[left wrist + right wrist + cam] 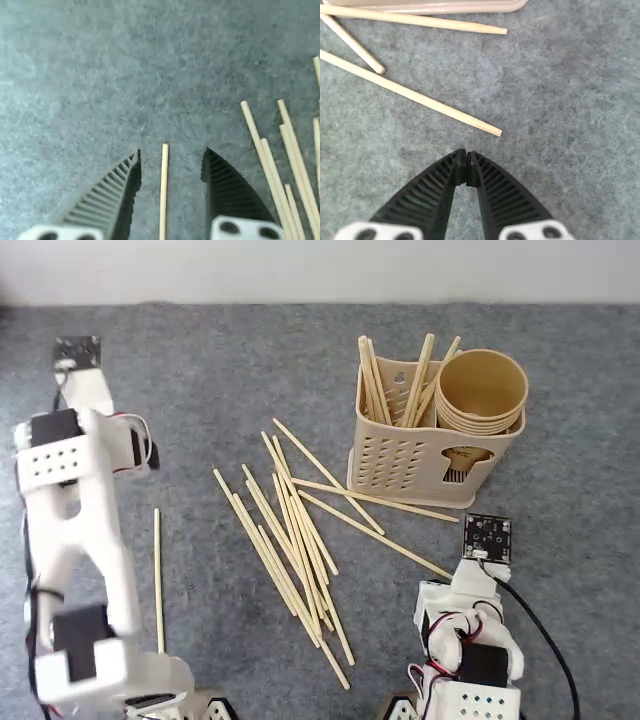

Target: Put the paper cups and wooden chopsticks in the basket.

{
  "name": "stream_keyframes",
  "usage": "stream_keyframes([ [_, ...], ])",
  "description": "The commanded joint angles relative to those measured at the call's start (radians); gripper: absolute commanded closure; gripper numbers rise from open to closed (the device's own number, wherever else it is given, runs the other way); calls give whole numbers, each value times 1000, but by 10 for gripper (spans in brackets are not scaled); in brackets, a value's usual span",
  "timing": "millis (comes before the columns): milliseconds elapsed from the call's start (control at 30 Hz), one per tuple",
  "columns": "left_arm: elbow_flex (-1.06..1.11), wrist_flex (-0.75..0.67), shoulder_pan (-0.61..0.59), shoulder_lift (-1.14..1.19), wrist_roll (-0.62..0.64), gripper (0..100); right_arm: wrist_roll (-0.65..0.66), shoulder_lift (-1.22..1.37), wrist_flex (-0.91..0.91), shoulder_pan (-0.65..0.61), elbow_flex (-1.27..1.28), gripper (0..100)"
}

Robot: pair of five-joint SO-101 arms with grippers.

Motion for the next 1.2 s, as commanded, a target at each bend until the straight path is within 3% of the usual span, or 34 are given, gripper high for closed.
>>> stream_keyframes([
  [0,-10,-14,-2,98,-12,804,-2,-2,-19,8,-5,989],
  [200,-7,-121,-23,276,-12,805,-2,-2,-19,8,-5,989],
  [633,-4,-124,-35,381,-12,806,-2,-2,-19,8,-5,988],
  [733,-4,-123,-35,381,-12,859,-2,-2,-19,8,-5,988],
  [833,-4,-123,-35,374,-9,986,-2,-2,-19,8,-5,988],
  [1167,-91,106,-12,226,-6,988,-2,-2,-19,8,-5,988],
])
